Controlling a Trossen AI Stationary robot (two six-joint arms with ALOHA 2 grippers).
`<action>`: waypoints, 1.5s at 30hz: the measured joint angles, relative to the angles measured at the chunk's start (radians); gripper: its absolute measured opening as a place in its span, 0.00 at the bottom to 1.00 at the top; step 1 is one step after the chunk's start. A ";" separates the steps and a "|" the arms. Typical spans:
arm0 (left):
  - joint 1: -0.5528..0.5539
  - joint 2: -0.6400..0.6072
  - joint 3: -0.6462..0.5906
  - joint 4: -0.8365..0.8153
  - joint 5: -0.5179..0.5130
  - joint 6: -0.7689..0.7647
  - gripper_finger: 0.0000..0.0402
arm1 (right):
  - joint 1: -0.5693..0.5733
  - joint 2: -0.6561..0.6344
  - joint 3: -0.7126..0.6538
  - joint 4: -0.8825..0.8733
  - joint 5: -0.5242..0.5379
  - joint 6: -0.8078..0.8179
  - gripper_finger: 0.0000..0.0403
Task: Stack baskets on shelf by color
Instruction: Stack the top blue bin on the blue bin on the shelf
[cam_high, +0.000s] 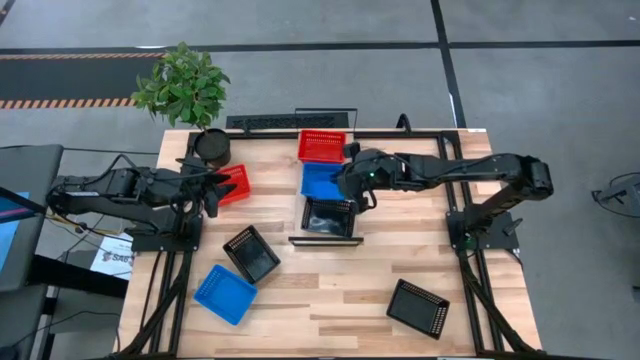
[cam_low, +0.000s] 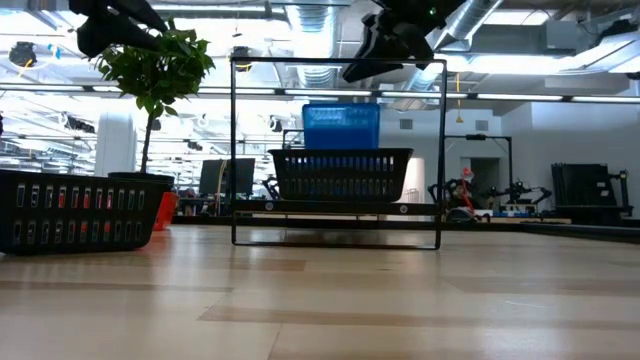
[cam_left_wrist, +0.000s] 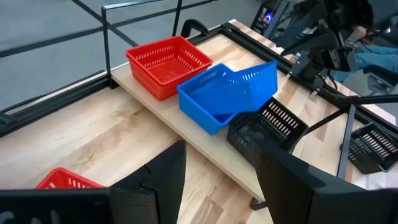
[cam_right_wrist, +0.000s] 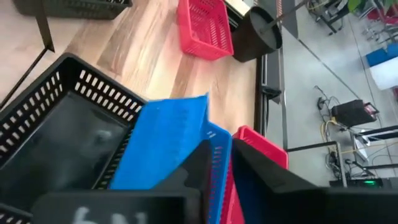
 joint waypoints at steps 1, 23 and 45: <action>0.000 0.000 0.000 -0.001 0.000 0.001 0.43 | 0.002 -0.001 0.000 -0.007 0.000 0.000 0.26; 0.000 0.000 0.000 -0.005 0.017 0.048 0.43 | -0.105 0.086 0.084 0.018 -0.236 0.367 0.62; 0.000 0.000 0.000 -0.021 0.017 0.054 0.43 | -0.158 0.288 0.292 -0.299 -0.379 0.427 0.47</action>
